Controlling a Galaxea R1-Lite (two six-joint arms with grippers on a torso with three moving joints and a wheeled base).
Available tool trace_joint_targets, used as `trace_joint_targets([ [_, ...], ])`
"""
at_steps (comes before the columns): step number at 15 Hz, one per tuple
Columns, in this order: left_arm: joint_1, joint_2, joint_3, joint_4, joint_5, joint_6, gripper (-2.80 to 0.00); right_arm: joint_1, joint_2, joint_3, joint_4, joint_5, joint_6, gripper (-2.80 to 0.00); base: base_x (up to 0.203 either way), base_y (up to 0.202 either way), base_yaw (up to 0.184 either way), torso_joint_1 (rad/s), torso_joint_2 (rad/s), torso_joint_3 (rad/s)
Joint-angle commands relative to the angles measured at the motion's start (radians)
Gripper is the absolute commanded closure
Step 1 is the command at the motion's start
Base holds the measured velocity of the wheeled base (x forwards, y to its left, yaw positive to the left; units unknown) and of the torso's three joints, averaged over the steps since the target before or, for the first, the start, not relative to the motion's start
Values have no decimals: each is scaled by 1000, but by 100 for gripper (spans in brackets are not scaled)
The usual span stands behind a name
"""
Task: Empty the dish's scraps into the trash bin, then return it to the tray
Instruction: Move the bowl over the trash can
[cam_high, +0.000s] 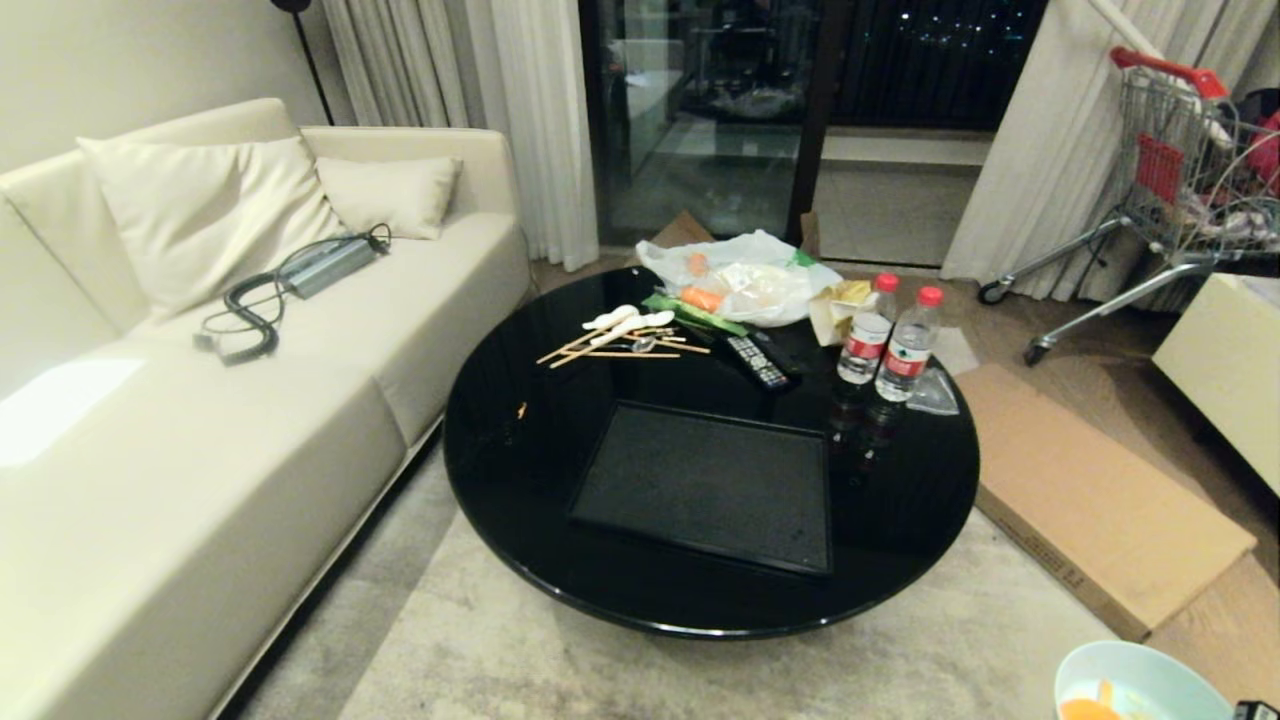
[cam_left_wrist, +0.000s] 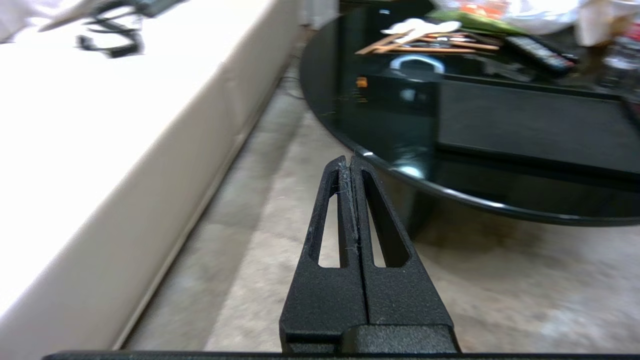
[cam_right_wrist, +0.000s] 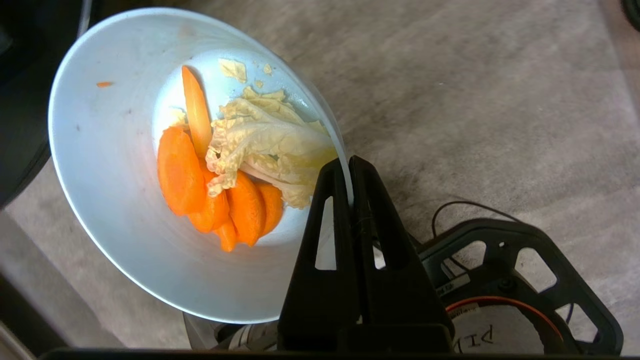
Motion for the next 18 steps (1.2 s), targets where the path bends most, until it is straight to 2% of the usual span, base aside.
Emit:
trace_joint_targets([
  [1, 0, 0, 0, -1, 0, 0, 0, -1, 12, 0, -3, -3, 4, 0, 2, 11, -107, 0, 13, 8],
  [18, 0, 0, 0, -1, 0, 0, 0, -5, 14, -3, -3, -3, 4, 0, 0, 12, -166, 2, 2, 2],
])
